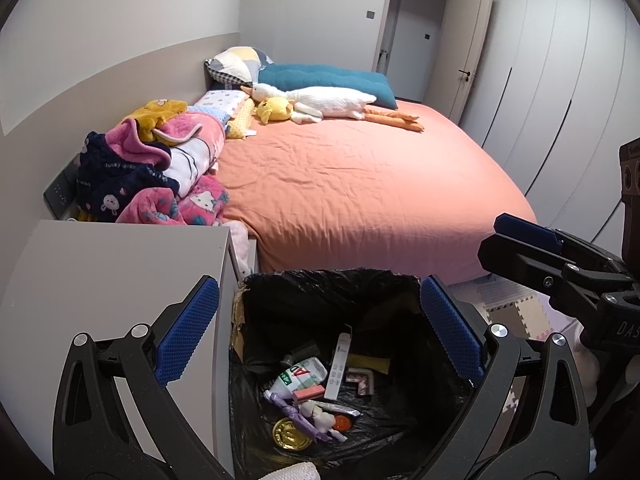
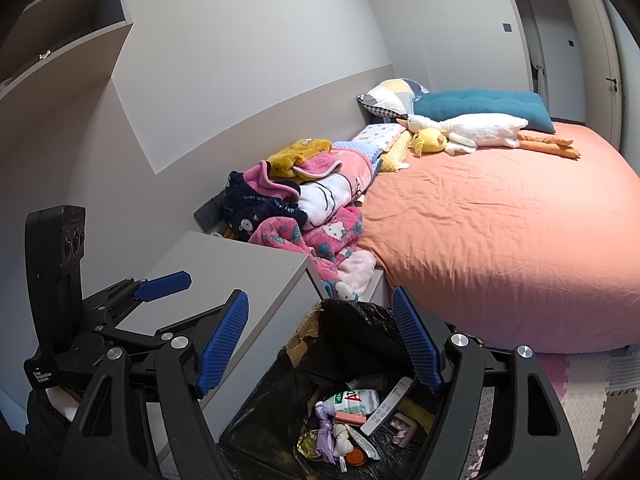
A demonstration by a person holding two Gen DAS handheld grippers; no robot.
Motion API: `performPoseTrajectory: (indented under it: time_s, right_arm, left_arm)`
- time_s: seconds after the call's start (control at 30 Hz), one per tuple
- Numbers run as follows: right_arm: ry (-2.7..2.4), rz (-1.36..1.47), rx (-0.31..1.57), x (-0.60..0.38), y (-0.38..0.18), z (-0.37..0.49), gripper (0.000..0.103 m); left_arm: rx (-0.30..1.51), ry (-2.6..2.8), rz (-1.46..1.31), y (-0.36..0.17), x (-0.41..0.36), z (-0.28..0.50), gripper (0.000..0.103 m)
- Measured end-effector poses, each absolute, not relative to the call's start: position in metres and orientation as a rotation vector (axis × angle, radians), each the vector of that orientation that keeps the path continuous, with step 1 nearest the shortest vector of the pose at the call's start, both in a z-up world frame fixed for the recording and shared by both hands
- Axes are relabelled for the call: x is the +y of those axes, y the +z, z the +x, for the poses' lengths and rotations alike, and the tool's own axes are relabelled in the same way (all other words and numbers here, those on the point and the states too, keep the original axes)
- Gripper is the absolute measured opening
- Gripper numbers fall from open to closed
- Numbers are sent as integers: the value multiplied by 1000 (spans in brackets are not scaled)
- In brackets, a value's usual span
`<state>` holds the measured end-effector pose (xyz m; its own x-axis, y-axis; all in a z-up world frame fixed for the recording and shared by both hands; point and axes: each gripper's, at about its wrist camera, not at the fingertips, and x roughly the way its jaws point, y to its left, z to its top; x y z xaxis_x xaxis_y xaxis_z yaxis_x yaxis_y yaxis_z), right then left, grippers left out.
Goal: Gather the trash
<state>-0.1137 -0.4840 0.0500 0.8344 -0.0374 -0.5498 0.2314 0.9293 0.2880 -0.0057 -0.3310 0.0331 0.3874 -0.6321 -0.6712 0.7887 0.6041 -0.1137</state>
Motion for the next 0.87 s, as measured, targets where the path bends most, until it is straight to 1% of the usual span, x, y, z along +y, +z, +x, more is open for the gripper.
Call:
performPoseTrajectory:
  time_s: [0.87]
  right_arm:
    - [-144,353,570,-485,51,-114,75]
  left_arm:
    - [712,-924,251,33,-332,-11,97]
